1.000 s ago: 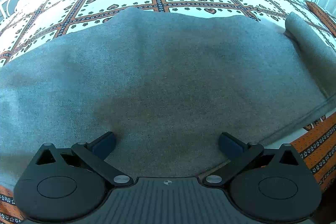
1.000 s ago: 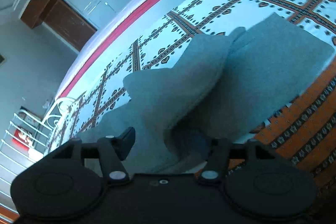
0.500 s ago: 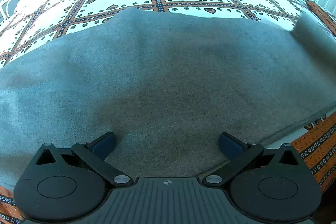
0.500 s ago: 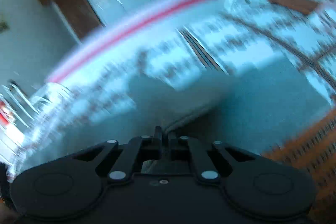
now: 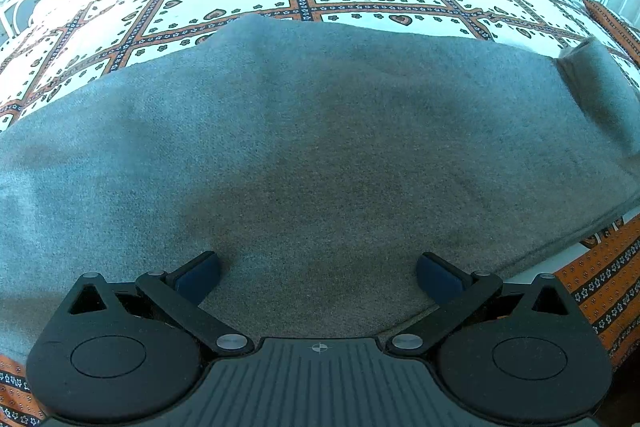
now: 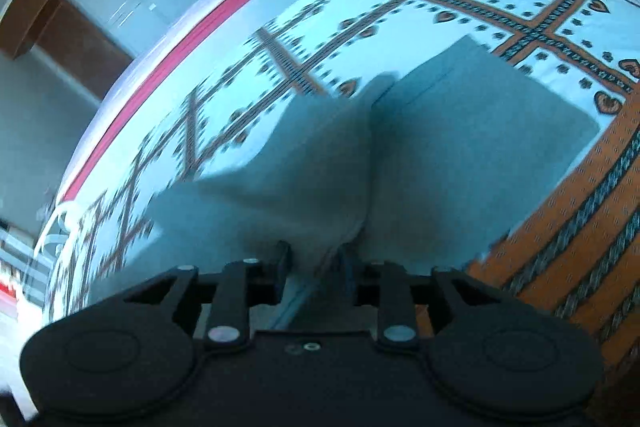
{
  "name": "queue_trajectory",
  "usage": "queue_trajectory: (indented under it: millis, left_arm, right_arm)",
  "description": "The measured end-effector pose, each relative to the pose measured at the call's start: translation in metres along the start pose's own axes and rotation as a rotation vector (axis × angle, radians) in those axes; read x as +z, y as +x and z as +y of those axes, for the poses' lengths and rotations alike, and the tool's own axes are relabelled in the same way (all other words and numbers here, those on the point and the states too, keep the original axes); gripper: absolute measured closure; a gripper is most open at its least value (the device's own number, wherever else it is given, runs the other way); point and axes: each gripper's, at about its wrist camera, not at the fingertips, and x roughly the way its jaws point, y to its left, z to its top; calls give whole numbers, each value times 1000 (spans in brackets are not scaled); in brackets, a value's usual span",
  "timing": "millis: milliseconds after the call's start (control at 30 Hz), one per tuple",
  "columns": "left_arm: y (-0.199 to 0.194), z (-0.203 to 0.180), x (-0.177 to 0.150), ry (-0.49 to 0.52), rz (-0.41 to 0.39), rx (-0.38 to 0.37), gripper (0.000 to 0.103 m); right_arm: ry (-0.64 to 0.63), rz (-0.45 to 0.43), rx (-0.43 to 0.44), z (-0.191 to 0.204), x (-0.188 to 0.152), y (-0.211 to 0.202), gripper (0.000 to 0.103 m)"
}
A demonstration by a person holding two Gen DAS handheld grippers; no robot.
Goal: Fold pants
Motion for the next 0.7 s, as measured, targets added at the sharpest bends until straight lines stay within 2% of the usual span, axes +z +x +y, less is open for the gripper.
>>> queue_trajectory:
  millis: [133,200,300,367,467,500,700]
  left_arm:
    - [1,1,0,1,-2,-1,0]
    - [1,2,1,2,-3,0,0]
    - [3,1,1,3,-4,6,0]
    - [3,1,2,1,-4,8,0]
    - [3,2,2,2,-6,7,0]
    - [3,2,1,3,-7,7,0]
    - [2,1,1,3,-5,9,0]
  right_arm:
    - [57,-45,-33,-14,27,7,74]
    - [18,-61,-67,-14,35,12,74]
    - [37,-54,-57,-21,46,25,74]
    - [4,-52,-83,-19,48,33,74]
    - [-8,-22,-55,-17,47,42,88]
    - [-18,-19,-45,-15,46,42,101]
    - [-201,-140,-65,14,32,7,103]
